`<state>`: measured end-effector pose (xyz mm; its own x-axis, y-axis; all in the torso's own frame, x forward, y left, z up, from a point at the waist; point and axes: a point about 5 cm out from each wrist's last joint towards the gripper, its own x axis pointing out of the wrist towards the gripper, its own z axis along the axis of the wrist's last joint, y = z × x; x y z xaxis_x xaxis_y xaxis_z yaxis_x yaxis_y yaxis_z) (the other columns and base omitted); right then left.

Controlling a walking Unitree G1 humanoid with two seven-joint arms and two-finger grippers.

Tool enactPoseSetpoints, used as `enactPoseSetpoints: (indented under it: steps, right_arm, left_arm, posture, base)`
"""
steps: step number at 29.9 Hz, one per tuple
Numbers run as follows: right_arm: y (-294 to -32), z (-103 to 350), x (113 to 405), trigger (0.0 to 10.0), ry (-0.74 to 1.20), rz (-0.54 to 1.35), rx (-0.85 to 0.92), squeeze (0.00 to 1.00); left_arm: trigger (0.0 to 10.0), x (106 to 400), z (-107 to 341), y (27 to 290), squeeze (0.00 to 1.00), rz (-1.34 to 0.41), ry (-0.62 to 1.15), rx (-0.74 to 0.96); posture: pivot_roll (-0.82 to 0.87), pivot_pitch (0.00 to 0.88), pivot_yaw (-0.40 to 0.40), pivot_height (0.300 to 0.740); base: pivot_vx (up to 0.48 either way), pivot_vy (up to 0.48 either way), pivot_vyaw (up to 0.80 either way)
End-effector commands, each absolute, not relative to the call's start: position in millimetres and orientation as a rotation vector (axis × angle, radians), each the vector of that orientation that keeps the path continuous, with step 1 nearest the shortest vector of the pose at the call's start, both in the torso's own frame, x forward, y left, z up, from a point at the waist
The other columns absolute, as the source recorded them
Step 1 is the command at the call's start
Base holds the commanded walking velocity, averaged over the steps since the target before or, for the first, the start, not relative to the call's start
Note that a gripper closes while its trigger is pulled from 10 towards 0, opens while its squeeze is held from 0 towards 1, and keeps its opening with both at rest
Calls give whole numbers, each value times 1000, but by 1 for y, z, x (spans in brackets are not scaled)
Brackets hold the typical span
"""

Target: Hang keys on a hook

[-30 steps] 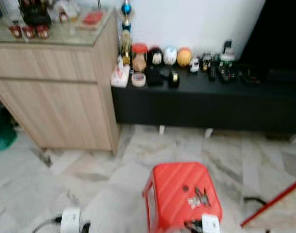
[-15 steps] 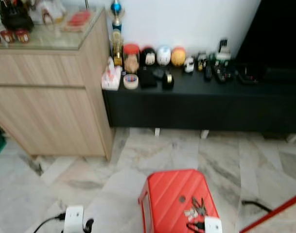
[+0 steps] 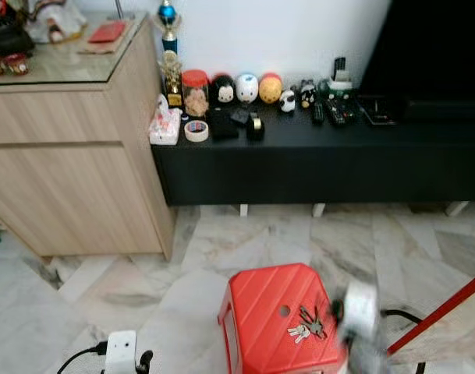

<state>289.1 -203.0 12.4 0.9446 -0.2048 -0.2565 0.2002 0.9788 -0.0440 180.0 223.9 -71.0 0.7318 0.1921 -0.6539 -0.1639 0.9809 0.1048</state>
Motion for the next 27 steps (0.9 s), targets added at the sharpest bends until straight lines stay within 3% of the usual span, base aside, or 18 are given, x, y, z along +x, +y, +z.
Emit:
enactPoseSetpoints:
  steps: [1,14,27]
  right_arm:
    - [-199,-5,272,10000,314,-209,4,0]
    - [-196,14,266,10000,121,-156,-29,0]
    - [-190,12,261,10000,131,-154,-24,0]
  left_arm:
    - [10000,176,-74,222,0,194,737,40]
    - [10000,174,-74,220,0,189,732,42]
    - [10000,173,-74,221,0,174,733,60]
  posture:
    - [11,40,-58,722]
    - [6,16,-64,722]
    - [12,0,-60,722]
  base:
    - [0,0,0]
    - [0,0,0]
    - [0,0,0]
